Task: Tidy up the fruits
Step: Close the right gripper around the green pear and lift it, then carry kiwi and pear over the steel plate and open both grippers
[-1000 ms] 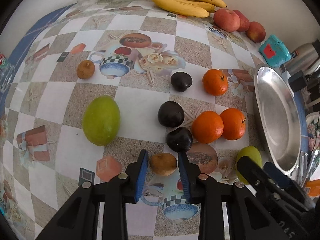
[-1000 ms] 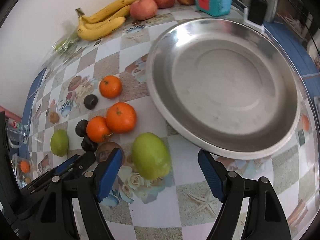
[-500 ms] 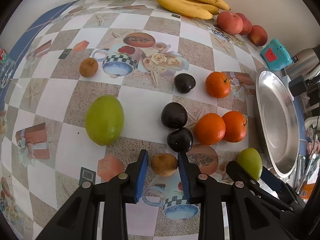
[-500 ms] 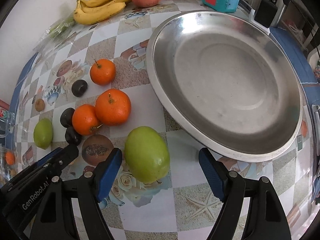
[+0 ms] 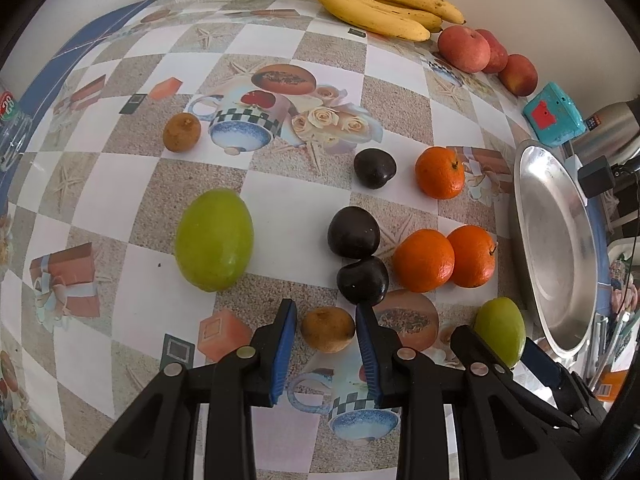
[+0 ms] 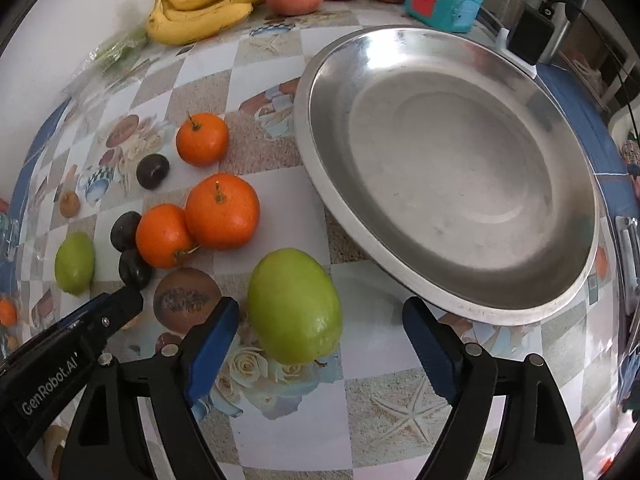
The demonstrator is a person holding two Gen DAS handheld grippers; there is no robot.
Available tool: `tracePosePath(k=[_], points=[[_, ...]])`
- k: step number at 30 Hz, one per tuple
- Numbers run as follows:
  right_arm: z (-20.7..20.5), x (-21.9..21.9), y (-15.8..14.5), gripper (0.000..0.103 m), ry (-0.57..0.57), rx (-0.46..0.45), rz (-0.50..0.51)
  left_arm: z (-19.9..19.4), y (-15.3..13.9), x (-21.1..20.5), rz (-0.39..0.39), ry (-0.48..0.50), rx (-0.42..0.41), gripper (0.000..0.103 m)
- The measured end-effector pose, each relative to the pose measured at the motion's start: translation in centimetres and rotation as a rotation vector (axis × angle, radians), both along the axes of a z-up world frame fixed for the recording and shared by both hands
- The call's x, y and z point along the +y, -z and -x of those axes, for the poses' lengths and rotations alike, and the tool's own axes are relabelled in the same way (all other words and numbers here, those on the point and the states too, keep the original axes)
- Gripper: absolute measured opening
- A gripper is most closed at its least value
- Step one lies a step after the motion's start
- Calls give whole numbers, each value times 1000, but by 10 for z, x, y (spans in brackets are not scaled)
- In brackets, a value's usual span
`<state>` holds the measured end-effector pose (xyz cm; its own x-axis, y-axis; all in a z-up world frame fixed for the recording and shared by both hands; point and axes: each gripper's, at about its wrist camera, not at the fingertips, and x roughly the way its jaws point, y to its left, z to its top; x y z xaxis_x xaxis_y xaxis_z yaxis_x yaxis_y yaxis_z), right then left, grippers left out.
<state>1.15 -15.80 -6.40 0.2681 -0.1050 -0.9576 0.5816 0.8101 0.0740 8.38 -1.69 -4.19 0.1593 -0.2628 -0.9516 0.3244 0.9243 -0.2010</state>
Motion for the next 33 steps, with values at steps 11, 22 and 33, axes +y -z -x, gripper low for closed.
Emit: tracePosePath(k=[11,22,33], points=[[5,-4,-7,69,34,-33,-81,0,1,0,0,0,1,35],[3,2,-20,42,8,-43,-35,2,-7,-4,2,15,-21,30],[16,11,-69,42,-2,-174,17,3,-48,4,61,-2,-129,30]])
